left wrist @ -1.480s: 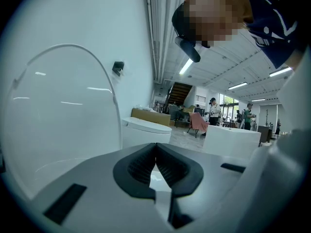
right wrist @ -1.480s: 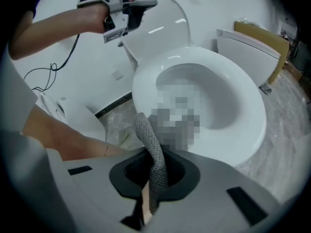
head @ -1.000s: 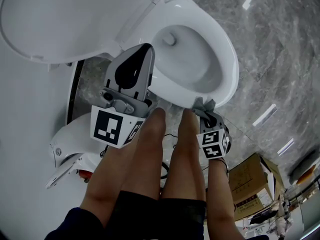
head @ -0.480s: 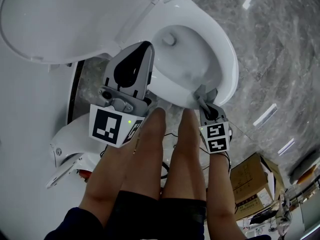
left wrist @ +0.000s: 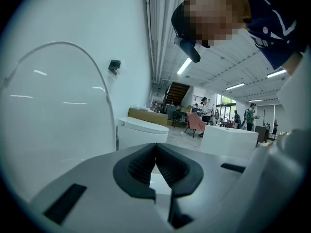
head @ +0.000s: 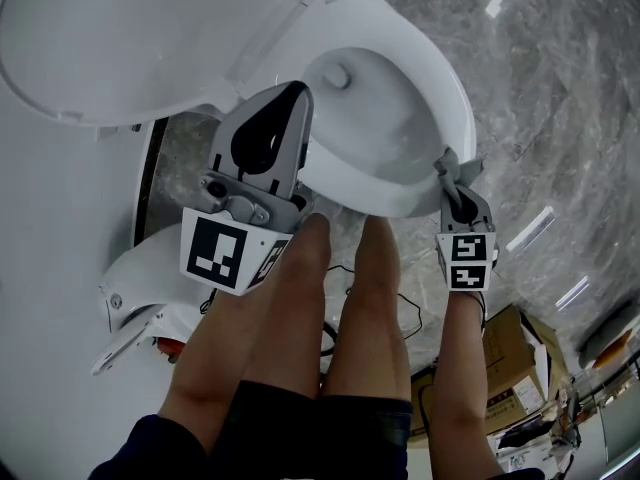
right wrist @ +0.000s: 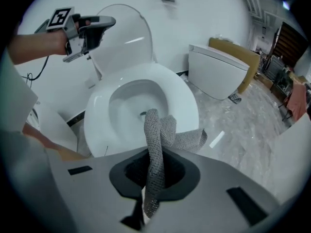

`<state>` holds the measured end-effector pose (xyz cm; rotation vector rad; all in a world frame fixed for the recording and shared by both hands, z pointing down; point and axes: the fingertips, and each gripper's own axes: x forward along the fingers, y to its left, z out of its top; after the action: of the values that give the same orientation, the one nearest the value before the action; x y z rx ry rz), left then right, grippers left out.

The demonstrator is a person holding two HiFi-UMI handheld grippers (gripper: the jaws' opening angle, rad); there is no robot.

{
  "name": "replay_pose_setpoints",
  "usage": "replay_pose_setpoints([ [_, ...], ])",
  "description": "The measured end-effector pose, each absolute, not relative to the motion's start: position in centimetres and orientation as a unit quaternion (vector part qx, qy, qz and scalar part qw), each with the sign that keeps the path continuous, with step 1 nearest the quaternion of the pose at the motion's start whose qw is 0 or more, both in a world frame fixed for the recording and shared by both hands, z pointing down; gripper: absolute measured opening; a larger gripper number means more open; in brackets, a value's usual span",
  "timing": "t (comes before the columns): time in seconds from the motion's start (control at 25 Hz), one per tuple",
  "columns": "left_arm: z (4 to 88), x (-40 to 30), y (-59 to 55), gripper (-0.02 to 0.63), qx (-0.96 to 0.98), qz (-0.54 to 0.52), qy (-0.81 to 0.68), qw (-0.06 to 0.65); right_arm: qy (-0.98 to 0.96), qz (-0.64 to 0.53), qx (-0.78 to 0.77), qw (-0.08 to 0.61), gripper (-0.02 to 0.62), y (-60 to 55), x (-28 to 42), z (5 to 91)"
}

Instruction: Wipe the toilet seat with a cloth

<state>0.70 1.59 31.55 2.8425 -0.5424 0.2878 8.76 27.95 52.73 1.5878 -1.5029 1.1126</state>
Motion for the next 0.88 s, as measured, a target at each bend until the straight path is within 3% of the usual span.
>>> replay_pose_setpoints([
  [0.48, 32.0, 2.1, 2.1, 0.020, 0.971, 0.105, -0.182, 0.116, -0.682, 0.469, 0.478, 0.293, 0.029, 26.4, -4.7, 52.4],
  [0.88, 32.2, 3.2, 2.3, 0.020, 0.970, 0.107, -0.185, 0.115, -0.598, 0.405, 0.596, 0.351, 0.029, 26.6, 9.5, 53.1],
])
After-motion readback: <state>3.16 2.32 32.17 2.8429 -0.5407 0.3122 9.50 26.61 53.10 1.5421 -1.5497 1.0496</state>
